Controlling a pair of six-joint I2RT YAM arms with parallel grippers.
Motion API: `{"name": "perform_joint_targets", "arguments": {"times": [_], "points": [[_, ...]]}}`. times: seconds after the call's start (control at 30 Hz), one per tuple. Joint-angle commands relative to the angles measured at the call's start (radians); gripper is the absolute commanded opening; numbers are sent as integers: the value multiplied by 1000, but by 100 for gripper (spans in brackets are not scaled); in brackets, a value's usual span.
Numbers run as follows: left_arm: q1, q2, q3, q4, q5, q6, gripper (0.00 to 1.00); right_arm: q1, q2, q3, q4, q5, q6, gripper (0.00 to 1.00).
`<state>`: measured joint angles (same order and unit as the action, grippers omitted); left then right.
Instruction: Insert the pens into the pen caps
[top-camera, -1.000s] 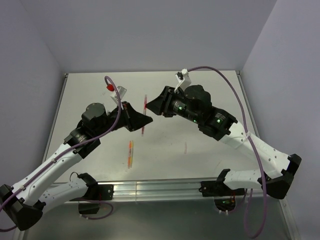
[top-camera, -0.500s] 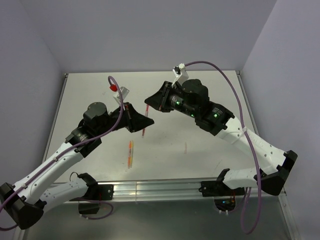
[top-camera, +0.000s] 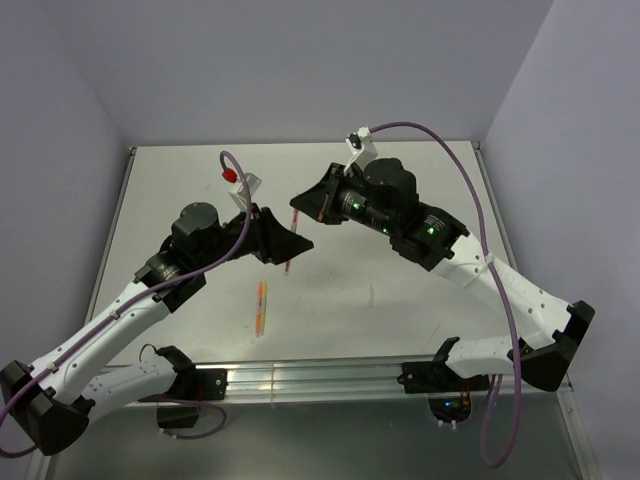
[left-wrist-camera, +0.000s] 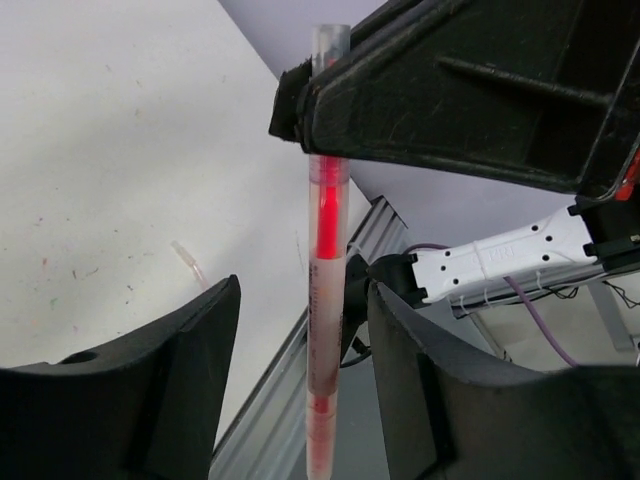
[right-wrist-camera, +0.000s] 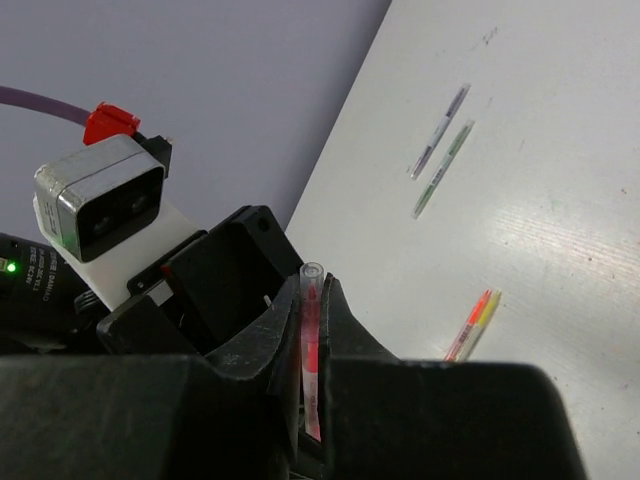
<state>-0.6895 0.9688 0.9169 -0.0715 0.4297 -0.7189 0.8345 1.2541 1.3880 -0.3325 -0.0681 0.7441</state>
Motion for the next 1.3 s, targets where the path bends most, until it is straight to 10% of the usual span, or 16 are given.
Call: {"name": "perform_joint_targets", "arguments": {"times": [0.0,0.5,0.93,1.27], "points": [[-1,-16,43,7,-45,15,61,-21,-10,26,4,8,24,0],[-2,-177,186,-316,-561,52,62,-207,373,163,-48,-97,69,0],[-1,-153,231,-392,-533,-27,60,-192,1082,662,-92,-199,135,0],[-1,-153,249,-442,-542,-22,61,-178,1197,658,-114,-191,129,0]]}}
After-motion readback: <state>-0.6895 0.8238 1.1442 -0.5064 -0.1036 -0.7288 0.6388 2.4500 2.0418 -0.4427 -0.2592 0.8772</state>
